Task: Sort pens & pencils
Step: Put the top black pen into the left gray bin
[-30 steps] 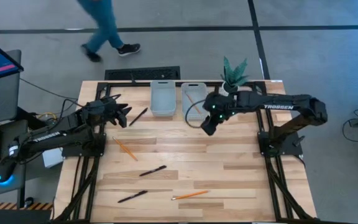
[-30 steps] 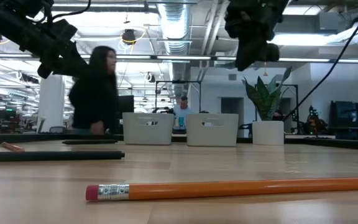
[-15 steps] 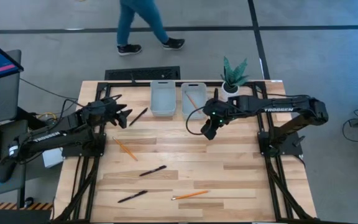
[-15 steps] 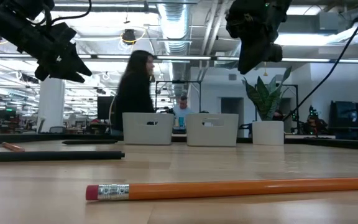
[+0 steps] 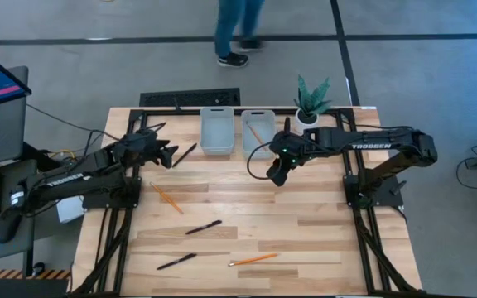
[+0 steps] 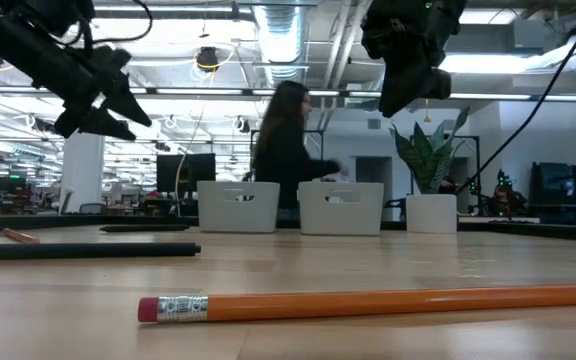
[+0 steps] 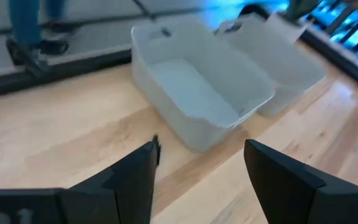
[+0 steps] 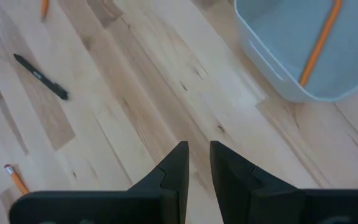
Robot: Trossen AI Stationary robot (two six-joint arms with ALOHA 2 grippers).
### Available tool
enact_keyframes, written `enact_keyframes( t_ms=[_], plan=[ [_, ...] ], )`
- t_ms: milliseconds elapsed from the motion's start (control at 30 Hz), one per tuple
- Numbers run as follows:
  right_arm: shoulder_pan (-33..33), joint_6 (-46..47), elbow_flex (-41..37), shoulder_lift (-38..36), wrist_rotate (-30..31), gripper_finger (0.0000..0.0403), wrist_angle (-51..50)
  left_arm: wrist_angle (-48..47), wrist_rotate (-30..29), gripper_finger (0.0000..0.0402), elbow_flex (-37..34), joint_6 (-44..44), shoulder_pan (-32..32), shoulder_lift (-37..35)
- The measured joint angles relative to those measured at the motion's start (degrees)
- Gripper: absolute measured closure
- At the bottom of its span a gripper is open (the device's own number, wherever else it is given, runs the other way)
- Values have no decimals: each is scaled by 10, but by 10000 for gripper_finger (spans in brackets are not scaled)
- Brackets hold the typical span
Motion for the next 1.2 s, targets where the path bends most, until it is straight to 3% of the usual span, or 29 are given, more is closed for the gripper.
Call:
enact_keyframes(
  t_ms=[167, 333, 767, 1033, 1200],
  plan=[
    [0, -7, 0, 0, 0, 316, 19, -9, 6, 166, 33, -23, 18, 70],
    [0, -7, 0, 0, 0, 316, 22, -38, 12, 166, 95, 12, 43, 147],
    [0, -7, 0, 0, 0, 316, 22, -233, 27, 166, 274, 144, 82, 348],
    [0, -7, 0, 0, 0, 316, 26, -237, 97, 166, 320, 194, 96, 458],
    [0, -7, 0, 0, 0, 316, 26, -251, 102, 166, 321, 231, 96, 506]
  ],
)
